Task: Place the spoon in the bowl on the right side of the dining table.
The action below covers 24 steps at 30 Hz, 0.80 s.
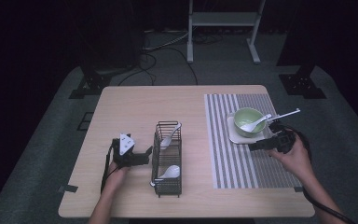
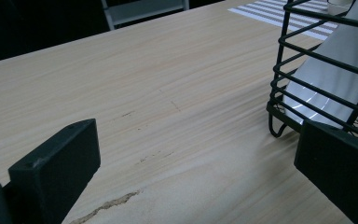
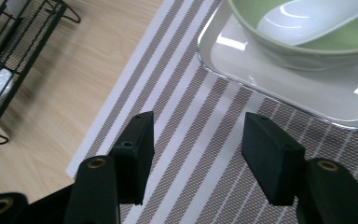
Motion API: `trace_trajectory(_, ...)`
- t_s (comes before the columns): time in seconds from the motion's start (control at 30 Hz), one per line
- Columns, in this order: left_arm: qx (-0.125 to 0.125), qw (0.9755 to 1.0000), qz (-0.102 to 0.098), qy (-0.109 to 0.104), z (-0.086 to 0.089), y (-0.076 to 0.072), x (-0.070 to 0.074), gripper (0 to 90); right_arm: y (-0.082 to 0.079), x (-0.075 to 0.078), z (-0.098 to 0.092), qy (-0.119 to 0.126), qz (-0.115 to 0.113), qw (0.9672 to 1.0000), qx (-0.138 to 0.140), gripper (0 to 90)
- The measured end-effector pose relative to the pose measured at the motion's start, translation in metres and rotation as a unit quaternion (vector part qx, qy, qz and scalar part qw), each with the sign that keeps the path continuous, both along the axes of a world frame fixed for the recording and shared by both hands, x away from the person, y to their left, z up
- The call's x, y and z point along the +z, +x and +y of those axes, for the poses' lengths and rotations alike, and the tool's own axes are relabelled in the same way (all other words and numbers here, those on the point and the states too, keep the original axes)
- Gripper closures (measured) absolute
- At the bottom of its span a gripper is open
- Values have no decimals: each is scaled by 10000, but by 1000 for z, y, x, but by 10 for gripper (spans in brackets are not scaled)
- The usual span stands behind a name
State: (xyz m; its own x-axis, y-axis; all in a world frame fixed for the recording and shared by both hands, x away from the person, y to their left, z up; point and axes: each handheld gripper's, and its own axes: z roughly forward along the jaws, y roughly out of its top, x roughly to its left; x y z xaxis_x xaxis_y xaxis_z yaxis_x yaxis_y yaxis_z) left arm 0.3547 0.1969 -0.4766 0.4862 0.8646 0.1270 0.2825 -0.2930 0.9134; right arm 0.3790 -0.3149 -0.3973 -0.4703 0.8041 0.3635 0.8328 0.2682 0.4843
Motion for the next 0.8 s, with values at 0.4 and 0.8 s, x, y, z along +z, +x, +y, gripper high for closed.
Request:
trace_trajectory(0.4,-5,10000,2,15,0,0,0,0,-7,3,18,-19,-52,9997,249,432)
trace_trajectory(0.8,-1,10000,8,18,0,0,0,0,-15,-2,35,-78,-88,9989,452,432)
